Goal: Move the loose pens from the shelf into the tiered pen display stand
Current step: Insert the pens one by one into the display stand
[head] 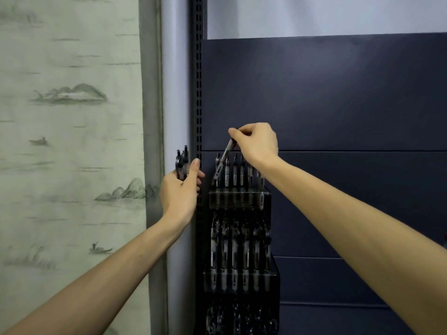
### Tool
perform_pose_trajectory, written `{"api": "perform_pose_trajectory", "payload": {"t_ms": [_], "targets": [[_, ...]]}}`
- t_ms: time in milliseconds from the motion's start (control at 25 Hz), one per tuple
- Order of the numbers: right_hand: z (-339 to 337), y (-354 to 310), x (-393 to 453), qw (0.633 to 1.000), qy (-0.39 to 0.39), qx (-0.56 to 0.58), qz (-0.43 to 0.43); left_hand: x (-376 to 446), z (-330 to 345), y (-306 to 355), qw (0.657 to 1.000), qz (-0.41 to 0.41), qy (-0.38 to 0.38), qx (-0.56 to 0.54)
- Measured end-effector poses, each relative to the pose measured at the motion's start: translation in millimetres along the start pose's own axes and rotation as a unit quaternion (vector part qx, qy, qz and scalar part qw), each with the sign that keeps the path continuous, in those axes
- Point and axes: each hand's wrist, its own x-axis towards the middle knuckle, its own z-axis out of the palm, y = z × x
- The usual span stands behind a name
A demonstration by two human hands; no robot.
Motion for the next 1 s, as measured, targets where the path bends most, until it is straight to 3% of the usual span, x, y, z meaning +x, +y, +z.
{"api": "perform_pose_trajectory", "payload": {"t_ms": [520,760,1000], "targets": [[7,-2,5,0.985,0.026,-0.139,-0.098,-11,-5,-6,0.995,-0.034,-0.09,-0.026],[6,3,6,0.99,0.011,-0.124,-0.073,-22,-3,-3,0.992,-0.078,-0.097,-0.028],[13,1,4,0.99,-0.045,-0.125,-0.042,-22,-1,-6,0.991,-0.071,-0.093,-0.06]]}}
